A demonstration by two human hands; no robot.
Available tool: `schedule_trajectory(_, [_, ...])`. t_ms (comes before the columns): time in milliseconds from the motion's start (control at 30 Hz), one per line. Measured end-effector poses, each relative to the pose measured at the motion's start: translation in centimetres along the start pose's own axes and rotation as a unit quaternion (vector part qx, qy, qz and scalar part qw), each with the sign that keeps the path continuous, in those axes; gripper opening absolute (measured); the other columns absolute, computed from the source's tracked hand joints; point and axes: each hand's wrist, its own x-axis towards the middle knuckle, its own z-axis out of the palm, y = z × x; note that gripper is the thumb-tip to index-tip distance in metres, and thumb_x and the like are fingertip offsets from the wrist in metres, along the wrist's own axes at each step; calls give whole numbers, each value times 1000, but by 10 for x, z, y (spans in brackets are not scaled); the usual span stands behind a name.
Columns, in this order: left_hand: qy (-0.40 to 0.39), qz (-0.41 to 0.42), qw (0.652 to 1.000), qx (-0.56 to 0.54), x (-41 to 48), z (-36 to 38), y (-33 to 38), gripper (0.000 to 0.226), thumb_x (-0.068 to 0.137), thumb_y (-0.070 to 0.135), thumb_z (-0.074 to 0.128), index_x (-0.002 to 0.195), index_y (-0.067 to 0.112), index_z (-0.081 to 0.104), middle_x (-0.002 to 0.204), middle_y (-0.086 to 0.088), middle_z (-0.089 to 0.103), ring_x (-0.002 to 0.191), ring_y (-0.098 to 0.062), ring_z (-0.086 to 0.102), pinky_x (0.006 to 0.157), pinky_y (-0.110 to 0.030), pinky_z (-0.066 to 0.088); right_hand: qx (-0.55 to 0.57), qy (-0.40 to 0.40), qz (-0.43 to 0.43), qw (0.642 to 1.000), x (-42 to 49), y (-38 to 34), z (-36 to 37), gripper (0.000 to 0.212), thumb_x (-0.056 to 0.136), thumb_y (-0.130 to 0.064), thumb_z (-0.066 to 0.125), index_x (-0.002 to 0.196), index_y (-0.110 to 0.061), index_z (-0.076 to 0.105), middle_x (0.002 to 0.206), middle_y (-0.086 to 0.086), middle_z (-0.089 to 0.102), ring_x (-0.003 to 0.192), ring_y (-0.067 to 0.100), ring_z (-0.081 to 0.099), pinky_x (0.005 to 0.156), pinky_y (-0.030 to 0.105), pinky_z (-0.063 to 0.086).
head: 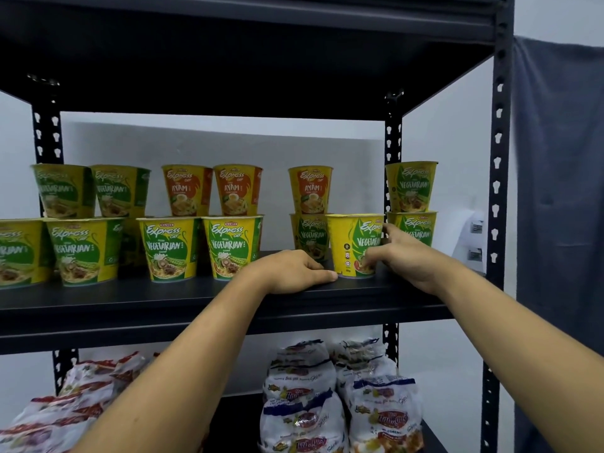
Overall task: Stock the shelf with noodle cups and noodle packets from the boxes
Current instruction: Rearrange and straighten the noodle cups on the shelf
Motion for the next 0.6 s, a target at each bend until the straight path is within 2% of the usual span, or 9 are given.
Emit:
schedule_trajectory(100, [1,-1,1000,2,0,0,0,57,97,71,46,137,35,66,139,4,63,117,-18,59,96,-33,46,-43,11,-5,999,1,0,2,86,70,-10,90,141,-20,41,120,3,69,115,22,64,109,41,46])
schedule_trajectory(233, [1,-1,1000,3,1,0,0,57,97,71,45,136,36,66,137,3,64,114,-17,59,95,-33,47,-57,14,-11,998,2,2,3,118,48,-42,101,146,-25,37,119,-3,71,114,18,66,109,44,47])
schedule_trajectory(367, [0,0,1000,3,-1,0,0,57,98,70,45,138,34,65,140,3,62,118,-18,59,95,-33,47,-69,33,-9,997,1,1,4,100,61,-35,96,142,-25,40,118,-4,70,110,16,66,106,43,49])
schedule_trajectory(600, [1,-4,1000,6,-2,0,2,59,97,71,45,141,35,62,149,3,56,127,-20,56,98,-32,44,-72,85,7,994,9,5,2,81,73,-25,92,137,-19,42,113,-4,69,100,12,66,92,35,53])
